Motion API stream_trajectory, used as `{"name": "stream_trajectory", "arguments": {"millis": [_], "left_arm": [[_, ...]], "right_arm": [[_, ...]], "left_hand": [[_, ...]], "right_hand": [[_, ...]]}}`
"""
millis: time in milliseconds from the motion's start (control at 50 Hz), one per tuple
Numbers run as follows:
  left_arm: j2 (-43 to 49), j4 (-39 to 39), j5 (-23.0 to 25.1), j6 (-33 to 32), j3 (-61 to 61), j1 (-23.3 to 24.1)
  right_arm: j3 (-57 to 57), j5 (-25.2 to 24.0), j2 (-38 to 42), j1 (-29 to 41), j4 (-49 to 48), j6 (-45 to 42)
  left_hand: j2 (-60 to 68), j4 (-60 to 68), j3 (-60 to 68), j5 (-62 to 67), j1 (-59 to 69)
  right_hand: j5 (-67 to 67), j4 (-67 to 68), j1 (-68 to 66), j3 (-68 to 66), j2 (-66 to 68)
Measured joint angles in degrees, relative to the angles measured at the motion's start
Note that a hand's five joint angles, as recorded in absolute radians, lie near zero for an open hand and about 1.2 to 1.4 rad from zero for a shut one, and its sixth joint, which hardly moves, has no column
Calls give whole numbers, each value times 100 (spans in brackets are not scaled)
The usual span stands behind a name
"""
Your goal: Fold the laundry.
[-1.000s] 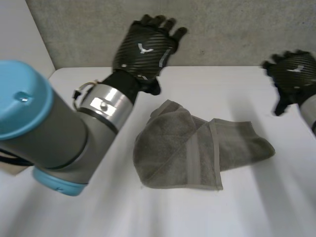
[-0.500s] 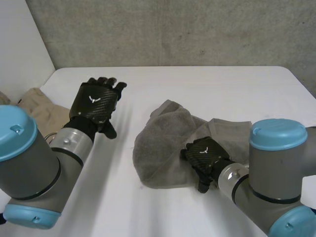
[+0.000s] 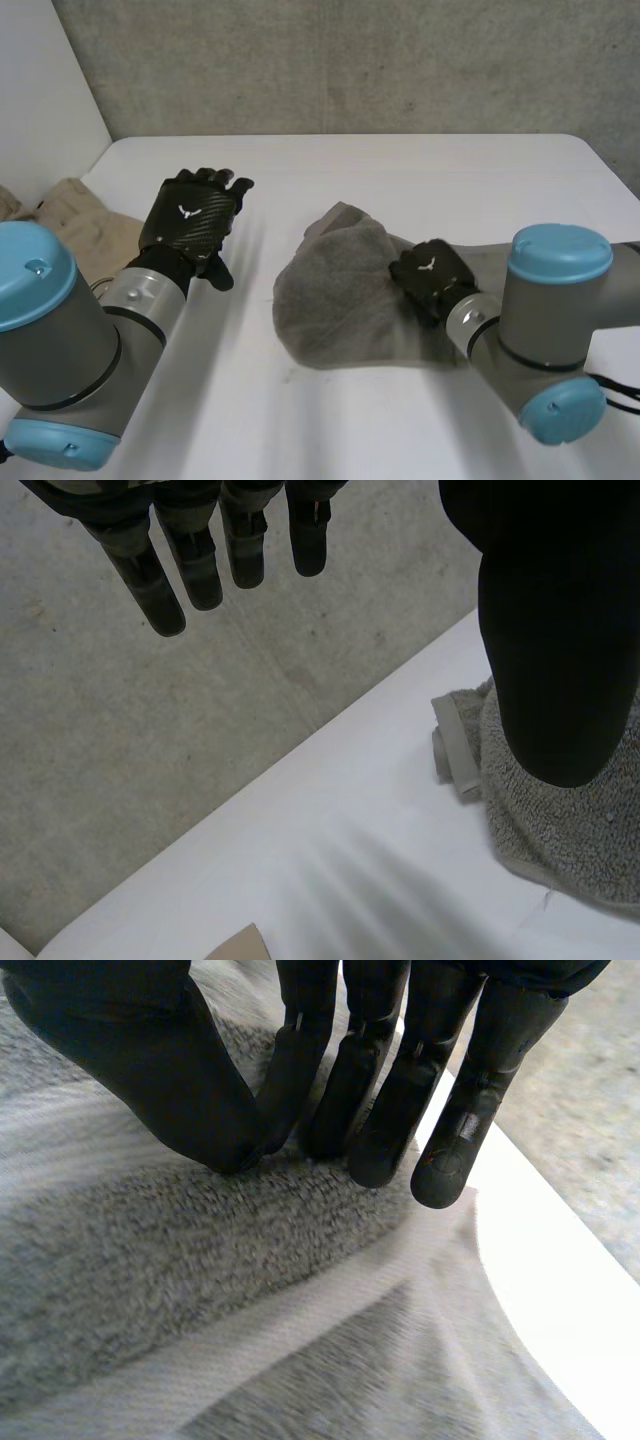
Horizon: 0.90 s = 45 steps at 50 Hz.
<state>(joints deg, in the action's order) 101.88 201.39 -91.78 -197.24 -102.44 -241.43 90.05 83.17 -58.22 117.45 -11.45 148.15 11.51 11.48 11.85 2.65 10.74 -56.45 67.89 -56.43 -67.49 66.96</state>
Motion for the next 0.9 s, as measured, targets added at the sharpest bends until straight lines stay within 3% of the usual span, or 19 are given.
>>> {"name": "stream_trajectory", "arguments": {"millis": [140, 180, 200, 240, 380, 400, 460, 580, 780, 840, 900], "left_arm": [[144, 45, 8, -15, 19, -2], [203, 53, 9, -19, 31, -2], [249, 57, 10, -22, 41, -2], [302, 60, 11, -25, 55, -2], [359, 60, 11, -26, 66, -1], [357, 62, 11, -26, 65, -1], [352, 61, 11, -25, 61, -1], [344, 61, 11, -19, 49, -1], [341, 58, 11, -16, 23, -36], [342, 60, 11, -16, 17, -54], [346, 63, 17, -16, 17, -68]], "right_arm": [[-300, 24, 137, -371, 39, -160], [-336, 24, 130, -443, 83, -179], [-348, 23, 99, -500, 179, -183], [-338, 17, 39, -542, 324, -174], [-261, -8, -160, -558, 635, -84], [-184, -41, -377, -530, 819, 82], [-74, -112, -619, -459, 1008, 297], [37, -239, -715, -180, 1089, 510], [-208, -242, -56, 97, 833, 482], [-370, -228, 170, 124, 790, 461], [-514, -217, 307, 129, 772, 448]], "left_hand": [[0, 0, 0, 0, 0], [0, 0, 0, 0, 0], [0, 0, 0, 0, 0], [0, 0, 0, 0, 0], [0, 0, 0, 0, 0], [0, 0, 0, 0, 0], [0, 0, 0, 0, 0], [0, 0, 0, 0, 0], [0, 0, 0, 0, 0], [0, 0, 0, 0, 0], [0, 0, 0, 0, 0]], "right_hand": [[6, -11, 8, 18, -11], [520, -589, 504, 577, -641], [1501, -1699, 1280, 1679, -1704], [2342, -2661, 1829, 2633, -2569], [3044, -3305, 2483, 3257, -3065], [4796, -4953, 3936, 4910, -4866], [5264, -5412, 4422, 5448, -5356], [5264, -5418, 4438, 5461, -5379], [5264, -5417, 4438, 5457, -5377], [4571, -4707, 3811, 4624, -4571], [2510, -2524, 1850, 2472, -2383]]}}
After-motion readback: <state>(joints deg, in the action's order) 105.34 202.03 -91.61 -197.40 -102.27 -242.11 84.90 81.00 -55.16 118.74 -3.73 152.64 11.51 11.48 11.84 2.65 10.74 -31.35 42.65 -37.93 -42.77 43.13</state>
